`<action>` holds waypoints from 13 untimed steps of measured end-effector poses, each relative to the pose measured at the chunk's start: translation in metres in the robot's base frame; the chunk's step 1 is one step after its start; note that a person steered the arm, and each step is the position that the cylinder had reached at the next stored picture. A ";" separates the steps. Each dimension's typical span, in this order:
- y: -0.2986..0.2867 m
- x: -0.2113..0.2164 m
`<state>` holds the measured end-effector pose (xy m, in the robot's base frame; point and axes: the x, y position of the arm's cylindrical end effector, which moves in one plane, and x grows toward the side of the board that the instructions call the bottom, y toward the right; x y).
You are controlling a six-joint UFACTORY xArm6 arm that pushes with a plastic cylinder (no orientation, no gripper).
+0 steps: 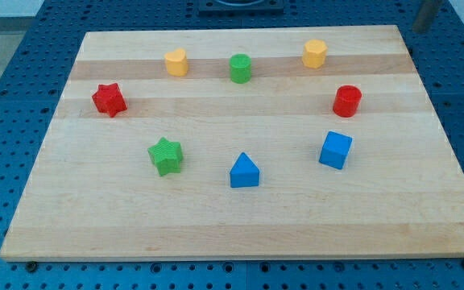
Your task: Place the yellow heart towards the top left corner
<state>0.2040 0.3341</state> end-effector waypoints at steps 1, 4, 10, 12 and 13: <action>0.005 0.016; -0.110 0.104; -0.424 0.131; -0.462 0.078; -0.468 0.081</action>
<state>0.2850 -0.1340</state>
